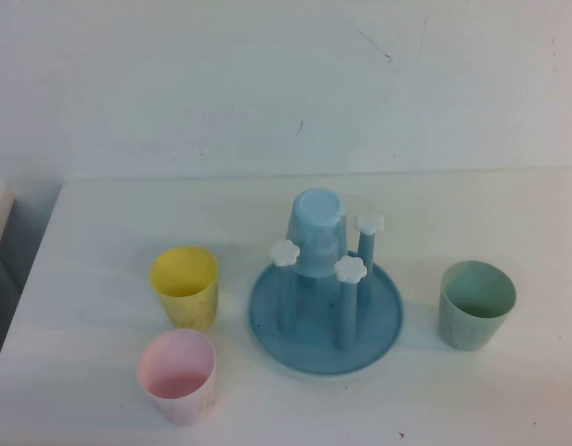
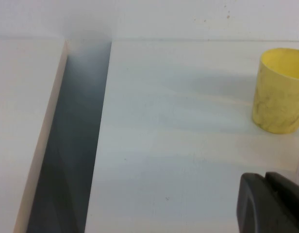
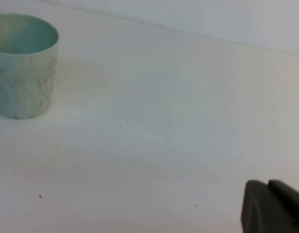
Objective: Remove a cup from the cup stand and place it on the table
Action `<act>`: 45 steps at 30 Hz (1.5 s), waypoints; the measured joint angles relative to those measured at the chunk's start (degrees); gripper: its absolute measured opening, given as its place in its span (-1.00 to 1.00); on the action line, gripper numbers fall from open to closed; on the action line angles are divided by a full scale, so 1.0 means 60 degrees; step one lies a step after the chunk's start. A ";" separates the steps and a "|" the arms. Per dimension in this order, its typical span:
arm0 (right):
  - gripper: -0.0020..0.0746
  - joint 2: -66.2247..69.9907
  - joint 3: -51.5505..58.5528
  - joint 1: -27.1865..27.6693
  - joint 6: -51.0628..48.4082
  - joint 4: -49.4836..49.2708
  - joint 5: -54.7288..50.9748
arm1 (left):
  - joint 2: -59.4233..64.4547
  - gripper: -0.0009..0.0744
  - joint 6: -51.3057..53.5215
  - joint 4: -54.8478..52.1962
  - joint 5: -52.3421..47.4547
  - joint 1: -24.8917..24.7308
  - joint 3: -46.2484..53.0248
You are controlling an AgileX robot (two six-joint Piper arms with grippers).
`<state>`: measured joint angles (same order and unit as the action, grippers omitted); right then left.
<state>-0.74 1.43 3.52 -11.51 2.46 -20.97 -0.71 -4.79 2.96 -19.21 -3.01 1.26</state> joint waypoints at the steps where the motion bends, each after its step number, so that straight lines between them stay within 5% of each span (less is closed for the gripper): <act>1: -0.95 0.0000 0.0000 0.0000 0.0000 0.0000 0.0000 | 0.0000 -0.98 0.0000 0.0000 0.0000 0.0000 0.0000; 26: -0.95 0.0000 0.0018 0.0000 0.0000 0.0236 0.0360 | 0.0000 -0.98 -0.0017 0.0000 0.0049 0.0000 0.0000; 45: -0.95 0.0000 0.0018 0.0000 -0.0014 0.0203 0.6970 | 0.0000 -0.98 -0.0017 0.0000 0.4520 0.0000 0.0057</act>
<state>-0.74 1.54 3.52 -11.59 3.68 20.85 -0.71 -4.90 2.96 7.92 -3.01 1.60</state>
